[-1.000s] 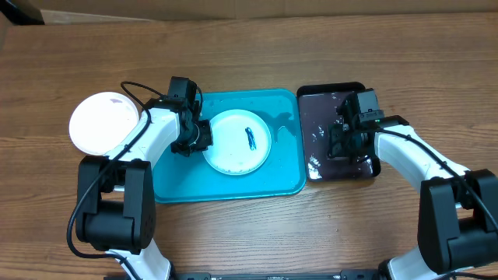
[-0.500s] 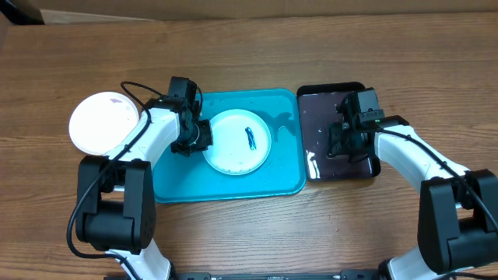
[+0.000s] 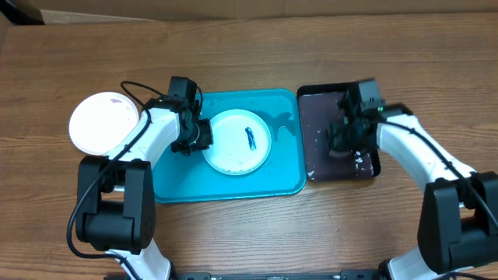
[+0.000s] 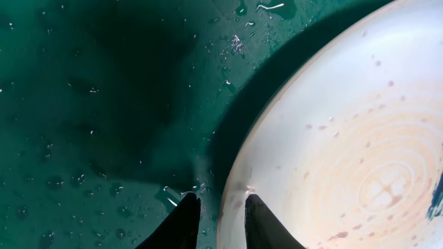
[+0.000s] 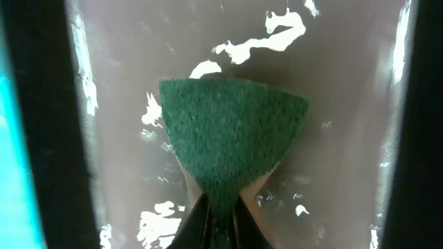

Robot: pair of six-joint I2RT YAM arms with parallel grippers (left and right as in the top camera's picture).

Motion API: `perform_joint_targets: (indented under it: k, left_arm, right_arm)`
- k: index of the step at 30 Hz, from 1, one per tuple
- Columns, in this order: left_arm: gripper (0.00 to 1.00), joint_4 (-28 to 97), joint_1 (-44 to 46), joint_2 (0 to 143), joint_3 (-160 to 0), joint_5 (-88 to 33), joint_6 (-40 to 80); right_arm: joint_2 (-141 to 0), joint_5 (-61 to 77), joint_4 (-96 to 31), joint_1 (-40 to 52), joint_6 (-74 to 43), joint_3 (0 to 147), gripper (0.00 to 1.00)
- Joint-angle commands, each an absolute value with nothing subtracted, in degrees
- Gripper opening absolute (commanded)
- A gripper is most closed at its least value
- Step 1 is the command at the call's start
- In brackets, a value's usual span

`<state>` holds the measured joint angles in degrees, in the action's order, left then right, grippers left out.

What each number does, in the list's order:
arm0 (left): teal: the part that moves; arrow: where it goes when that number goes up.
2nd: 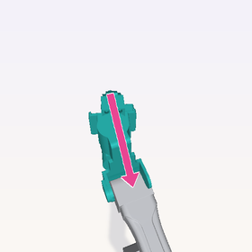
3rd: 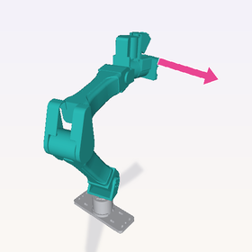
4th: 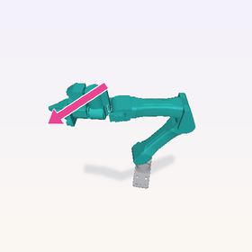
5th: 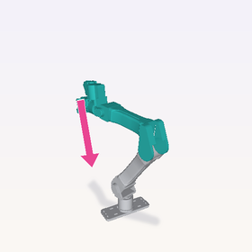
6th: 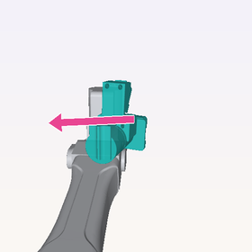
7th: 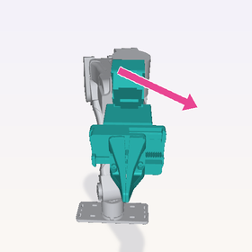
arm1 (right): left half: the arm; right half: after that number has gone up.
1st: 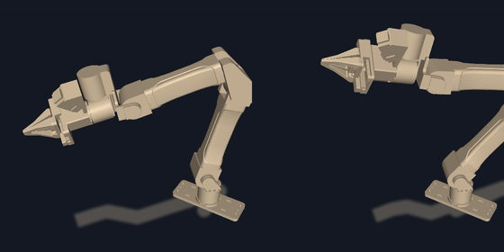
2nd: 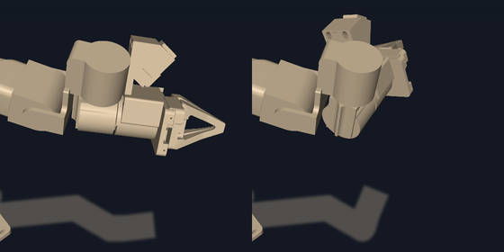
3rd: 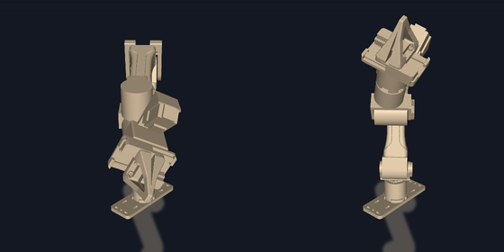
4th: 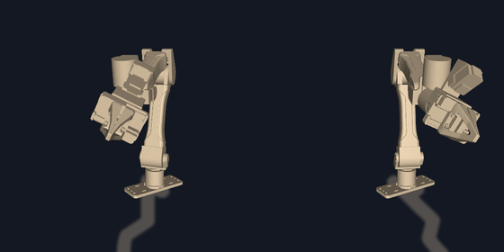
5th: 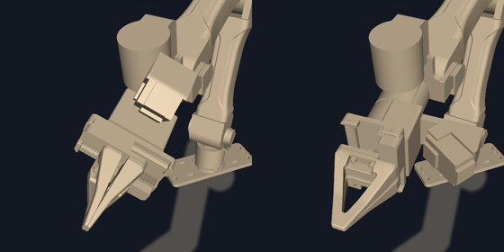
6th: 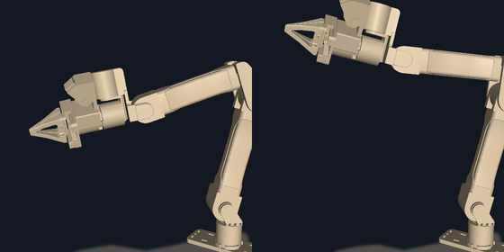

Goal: Clean dirty plates on tray and stack at the side
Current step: 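Lift the green sponge with the right gripper and carry it over the light blue plate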

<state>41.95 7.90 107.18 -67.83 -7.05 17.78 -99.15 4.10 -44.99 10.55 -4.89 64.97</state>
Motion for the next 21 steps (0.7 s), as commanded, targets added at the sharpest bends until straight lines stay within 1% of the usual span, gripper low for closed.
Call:
perform_joint_targets:
  k: [1, 4, 7, 8, 14, 19, 21]
  left_arm:
    - [0.24, 41.7, 8.4, 108.3, -67.5, -7.1, 17.8]
    - [0.19, 41.7, 8.4, 108.3, -67.5, -7.1, 17.8]
    - [0.06, 41.7, 8.4, 108.3, -67.5, -7.1, 17.8]
    - [0.04, 41.7, 8.4, 108.3, -67.5, -7.1, 17.8]
    - [0.04, 41.9, 8.4, 108.3, -67.5, -7.4, 18.4]
    - [0.04, 42.1, 8.4, 108.3, -67.0, -7.5, 21.6]
    - [0.09, 41.6, 8.4, 108.3, -66.4, -7.5, 22.1]
  right_arm:
    - [-96.5, 4.2, -48.1, 10.9, -4.4, 70.8, 0.04]
    - [-96.5, 4.2, -49.9, 10.9, -4.4, 71.4, 0.04]
    - [-96.6, 4.2, -50.5, 10.9, -4.4, 71.3, 0.04]
    - [-96.5, 4.2, -50.5, 10.9, -4.4, 71.3, 0.04]
    - [-96.5, 4.2, -50.3, 10.9, -2.5, 71.4, 0.04]
    - [-96.6, 4.9, -51.4, 10.9, -2.5, 71.3, 0.04]
    - [-96.6, 4.9, -51.5, 10.9, -2.5, 71.3, 0.04]
